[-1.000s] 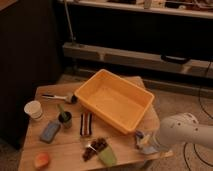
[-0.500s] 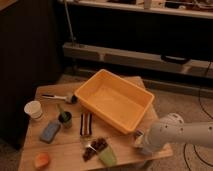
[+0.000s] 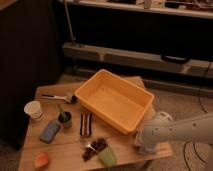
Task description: Place towel in table surface
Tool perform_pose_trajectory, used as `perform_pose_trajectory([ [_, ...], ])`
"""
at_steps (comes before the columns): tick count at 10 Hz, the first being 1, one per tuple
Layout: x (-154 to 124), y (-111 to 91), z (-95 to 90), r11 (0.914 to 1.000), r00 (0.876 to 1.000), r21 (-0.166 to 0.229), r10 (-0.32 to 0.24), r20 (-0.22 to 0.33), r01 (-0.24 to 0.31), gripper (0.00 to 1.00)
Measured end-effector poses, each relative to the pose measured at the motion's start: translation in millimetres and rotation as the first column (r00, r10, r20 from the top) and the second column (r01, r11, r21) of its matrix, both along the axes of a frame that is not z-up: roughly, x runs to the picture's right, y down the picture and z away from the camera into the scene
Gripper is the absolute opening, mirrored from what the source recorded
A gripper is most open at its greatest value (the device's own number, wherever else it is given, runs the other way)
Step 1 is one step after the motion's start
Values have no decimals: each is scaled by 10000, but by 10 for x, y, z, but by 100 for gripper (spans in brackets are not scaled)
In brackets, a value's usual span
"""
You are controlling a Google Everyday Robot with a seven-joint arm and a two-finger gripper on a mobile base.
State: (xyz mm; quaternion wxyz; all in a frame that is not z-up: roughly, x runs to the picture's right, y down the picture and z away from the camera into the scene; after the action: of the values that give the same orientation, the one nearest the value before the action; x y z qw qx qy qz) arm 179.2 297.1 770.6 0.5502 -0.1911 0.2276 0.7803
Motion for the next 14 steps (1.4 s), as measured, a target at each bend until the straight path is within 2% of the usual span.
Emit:
perform_pose_trajectory([
  [1,-33,-17,32,9997,9998,126,-210,0,210,26],
  [3,42,-71,69,9986,9992,390,-353,-199,361,26],
  [4,43,-68,73,9988,9995,393,-290,-118,294,25],
  [5,64,9,-47,9993,9991,-48,-358,221,359,20],
  [6,19,-33,-36,9997,9998,127,-215,3,215,17],
  [7,52,-6,-40,9998,9994,126,167,-306,-164,17],
  [8,99,-8,-41,9996,9986,149,244,-477,-237,17],
  [11,76,-13,-39,9993,9983,160,330,-483,-323,1],
  [14,71,-23,-43,9996,9984,175,252,-515,-243,0],
])
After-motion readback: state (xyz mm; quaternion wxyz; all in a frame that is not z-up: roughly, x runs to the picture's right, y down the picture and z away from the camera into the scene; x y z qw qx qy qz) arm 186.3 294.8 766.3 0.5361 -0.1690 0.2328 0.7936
